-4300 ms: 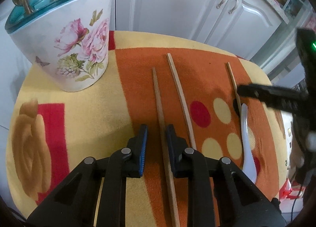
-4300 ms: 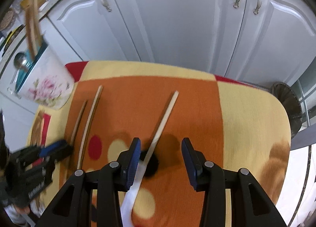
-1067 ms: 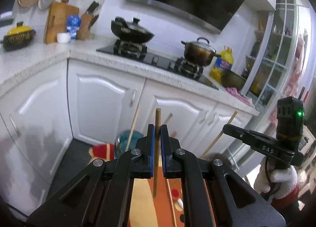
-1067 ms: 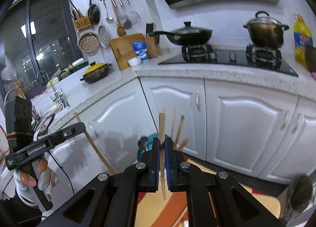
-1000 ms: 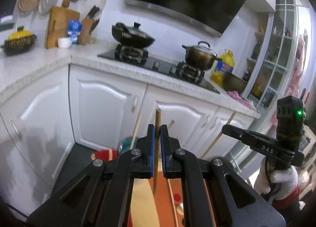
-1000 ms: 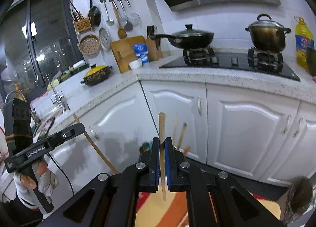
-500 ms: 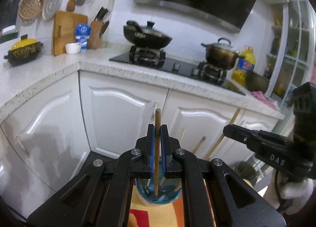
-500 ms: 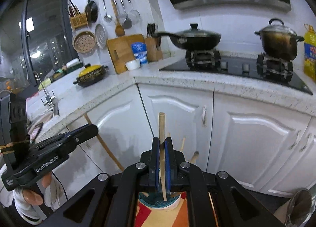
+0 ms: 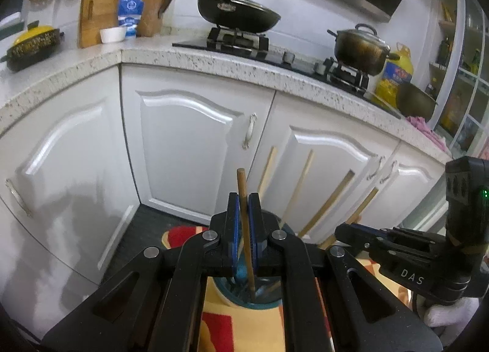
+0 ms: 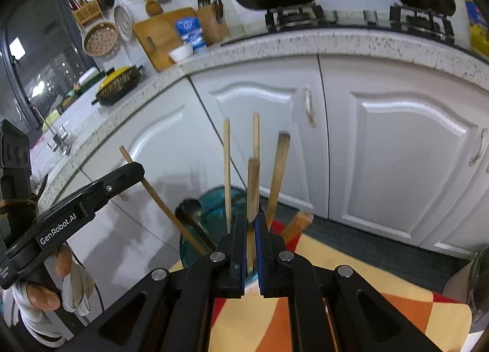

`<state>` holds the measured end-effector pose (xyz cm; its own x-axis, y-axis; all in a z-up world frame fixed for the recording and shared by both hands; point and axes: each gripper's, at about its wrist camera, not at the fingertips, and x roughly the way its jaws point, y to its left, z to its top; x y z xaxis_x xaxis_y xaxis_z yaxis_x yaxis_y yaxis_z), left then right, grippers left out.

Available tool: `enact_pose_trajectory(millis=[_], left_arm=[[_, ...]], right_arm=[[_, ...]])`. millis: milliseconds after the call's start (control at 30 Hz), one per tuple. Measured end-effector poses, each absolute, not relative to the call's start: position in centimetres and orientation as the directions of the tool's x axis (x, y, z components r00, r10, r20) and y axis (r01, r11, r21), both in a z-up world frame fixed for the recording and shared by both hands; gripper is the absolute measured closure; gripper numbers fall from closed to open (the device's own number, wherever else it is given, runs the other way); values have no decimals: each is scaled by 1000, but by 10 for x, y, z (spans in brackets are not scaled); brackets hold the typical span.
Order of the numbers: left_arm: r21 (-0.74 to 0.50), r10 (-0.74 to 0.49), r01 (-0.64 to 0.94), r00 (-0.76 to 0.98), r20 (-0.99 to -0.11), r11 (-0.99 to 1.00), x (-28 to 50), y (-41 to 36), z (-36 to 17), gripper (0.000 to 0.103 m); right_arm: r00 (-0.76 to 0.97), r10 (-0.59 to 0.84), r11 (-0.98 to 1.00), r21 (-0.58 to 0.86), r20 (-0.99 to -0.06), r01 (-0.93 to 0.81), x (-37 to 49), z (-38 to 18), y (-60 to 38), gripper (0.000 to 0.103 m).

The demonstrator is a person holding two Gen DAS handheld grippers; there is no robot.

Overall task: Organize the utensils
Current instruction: 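Lower the held chopsticks into the flower-printed holder with both tools, then open both tools to drop the chopsticks into the holder, then withdraw both tools over the cloth toward the white spoon and chopstick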

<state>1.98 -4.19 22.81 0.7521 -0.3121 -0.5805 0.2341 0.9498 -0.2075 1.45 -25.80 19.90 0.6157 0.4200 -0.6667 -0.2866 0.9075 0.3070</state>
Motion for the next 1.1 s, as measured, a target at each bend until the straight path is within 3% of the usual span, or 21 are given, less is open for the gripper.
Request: enact_pose_trajectory(millis=[33,133,267,433,600,900,1100], left_arm=[[-208,-315,238,748,-584,949,19,-44,226,98],[-212,-322,242,742,-589,947,17,-46,223,99],[-250,-339,232,716,-610,940,17,-42,221,97],[-287,-355,218,703,-616,933,5,-37,219,69],[-289,-364,229,694,-621,929,-14,-39,217,67],[-286,-345,208,717,-606,935,-51,-36,218,51],[-265,-341,220,712,-614,939,-71,-46,214,51]], right_arm=[[614,414,910,305,-671,-281,14,198,-258,96],[608,420,907,326,-674,-265,10,196,-266,75],[607,425,905,329,-672,-269,-3,197,-273,73],[604,415,910,332,-680,-251,-20,193,-283,70],[604,391,920,315,-694,-233,-35,185,-288,70],[612,357,934,278,-705,-225,-59,179,-287,66],[618,330,944,244,-714,-222,-77,177,-288,66]])
